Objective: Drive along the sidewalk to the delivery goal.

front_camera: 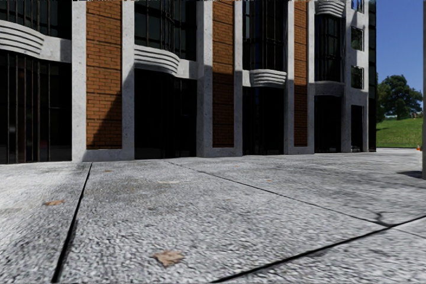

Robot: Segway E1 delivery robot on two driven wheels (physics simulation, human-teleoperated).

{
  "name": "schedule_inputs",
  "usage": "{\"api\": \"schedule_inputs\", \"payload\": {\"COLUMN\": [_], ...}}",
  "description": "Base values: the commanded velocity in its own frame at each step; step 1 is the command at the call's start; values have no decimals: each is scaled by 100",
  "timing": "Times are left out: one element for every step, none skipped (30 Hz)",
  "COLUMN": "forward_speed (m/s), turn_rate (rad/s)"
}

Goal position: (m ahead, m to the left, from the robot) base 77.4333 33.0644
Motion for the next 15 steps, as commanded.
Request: {"api": "schedule_inputs", "payload": {"forward_speed": [200, 200, 200, 200, 200, 200, 200, 200, 200, 200, 200, 200, 200, 200, 200], "turn_rate": [-51, -51, -51, -51, -51, -51, -51, -51, -51, -51, -52, -52, -52, -52, -52]}}
